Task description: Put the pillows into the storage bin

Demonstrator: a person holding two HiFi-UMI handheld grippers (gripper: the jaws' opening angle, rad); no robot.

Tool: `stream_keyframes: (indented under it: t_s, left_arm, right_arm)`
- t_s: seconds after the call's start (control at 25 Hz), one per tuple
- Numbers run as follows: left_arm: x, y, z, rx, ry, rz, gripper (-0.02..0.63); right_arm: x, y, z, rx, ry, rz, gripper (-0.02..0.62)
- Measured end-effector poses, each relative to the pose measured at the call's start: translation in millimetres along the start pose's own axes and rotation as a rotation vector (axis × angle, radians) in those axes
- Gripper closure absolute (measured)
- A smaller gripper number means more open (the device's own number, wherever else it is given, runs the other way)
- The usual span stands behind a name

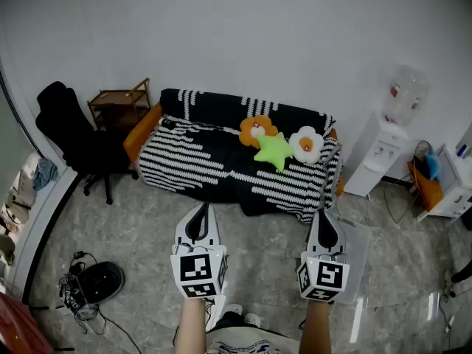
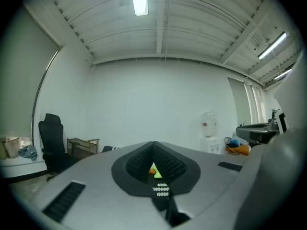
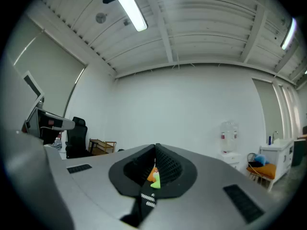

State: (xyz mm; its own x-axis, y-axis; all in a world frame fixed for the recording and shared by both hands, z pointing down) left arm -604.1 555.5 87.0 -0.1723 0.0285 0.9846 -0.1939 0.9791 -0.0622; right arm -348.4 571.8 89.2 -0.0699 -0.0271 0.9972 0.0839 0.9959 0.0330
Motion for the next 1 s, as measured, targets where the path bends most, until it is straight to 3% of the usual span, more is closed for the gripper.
stream_keyframes:
  t_s: [0.6,1.0]
  left_arm:
    - [8.2,-13.3,14.3,-0.004,0.011,0.011,0.592]
    - [36.6,-41.3,46.1,-0.006,0.013,0.038,0.592]
  right_arm:
    - [10.3,-16.5,5.4,0.003,-0.031,0.020,0.584]
    - [36.9,-48.5,36.6,-0.045,-0.032,0.074,0.330]
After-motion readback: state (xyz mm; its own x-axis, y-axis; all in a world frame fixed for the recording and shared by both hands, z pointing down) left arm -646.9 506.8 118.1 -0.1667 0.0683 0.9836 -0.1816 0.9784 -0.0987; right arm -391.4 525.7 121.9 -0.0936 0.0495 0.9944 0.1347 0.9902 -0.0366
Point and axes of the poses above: the fingertips, and each gripper's own axes: y backward along the fingers, z to its left, x out of its underside, the point moved 1 cm from there along y, backward along the fingers, and after that the axes turned 9 degrees about -y, right-handed, at the moved point
